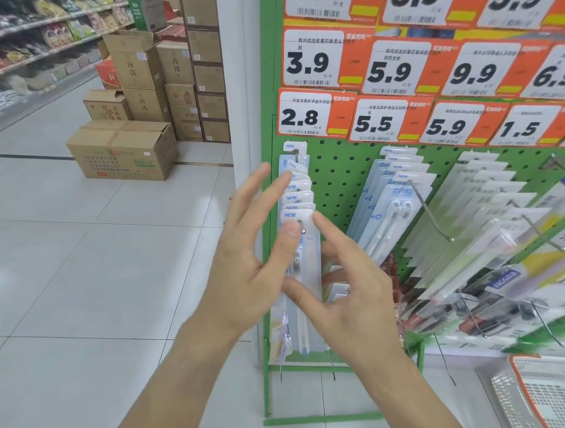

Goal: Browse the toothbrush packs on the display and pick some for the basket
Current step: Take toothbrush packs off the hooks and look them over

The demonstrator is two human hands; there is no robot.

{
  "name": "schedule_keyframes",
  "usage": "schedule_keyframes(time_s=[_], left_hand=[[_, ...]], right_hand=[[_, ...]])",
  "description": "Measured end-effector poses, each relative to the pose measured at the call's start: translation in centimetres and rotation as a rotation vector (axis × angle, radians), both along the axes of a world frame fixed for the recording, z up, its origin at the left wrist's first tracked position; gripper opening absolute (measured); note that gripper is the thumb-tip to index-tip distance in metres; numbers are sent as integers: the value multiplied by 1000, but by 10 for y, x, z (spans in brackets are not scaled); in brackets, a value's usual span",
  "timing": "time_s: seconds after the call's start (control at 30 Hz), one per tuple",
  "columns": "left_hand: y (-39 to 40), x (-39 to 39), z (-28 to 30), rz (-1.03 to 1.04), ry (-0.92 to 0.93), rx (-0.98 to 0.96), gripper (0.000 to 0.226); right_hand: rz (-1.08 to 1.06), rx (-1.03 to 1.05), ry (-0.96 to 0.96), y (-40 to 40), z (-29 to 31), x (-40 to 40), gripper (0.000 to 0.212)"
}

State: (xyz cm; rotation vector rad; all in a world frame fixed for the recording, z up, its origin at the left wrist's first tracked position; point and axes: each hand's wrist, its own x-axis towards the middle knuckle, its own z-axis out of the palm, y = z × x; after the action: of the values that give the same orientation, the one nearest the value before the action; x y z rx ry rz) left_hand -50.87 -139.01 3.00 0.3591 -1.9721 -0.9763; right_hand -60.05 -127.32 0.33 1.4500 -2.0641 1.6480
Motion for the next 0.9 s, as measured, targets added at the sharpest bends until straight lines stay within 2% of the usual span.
schedule_keyframes(time_s=[0.1,0.33,0.5,0.67,0.9], left_hand=[[-6,-6,-4,-18,-39,-22,41],[-12,-18,-5,11,6,-17,33],[-17,-20,-3,3,-7,-17,31],[-17,-23,-1,27,-7,-7,29],[-21,-23,4,30,-5,-8,27]], right_hand=[[9,18,67,5,0,-6,67],[28,68,40,0,6,-17,45],[-91,-44,-28,-19,26,-34,23],[-154,-28,-201,-66,37,-74,22],[-120,21,-59,-102,42,-100,26]])
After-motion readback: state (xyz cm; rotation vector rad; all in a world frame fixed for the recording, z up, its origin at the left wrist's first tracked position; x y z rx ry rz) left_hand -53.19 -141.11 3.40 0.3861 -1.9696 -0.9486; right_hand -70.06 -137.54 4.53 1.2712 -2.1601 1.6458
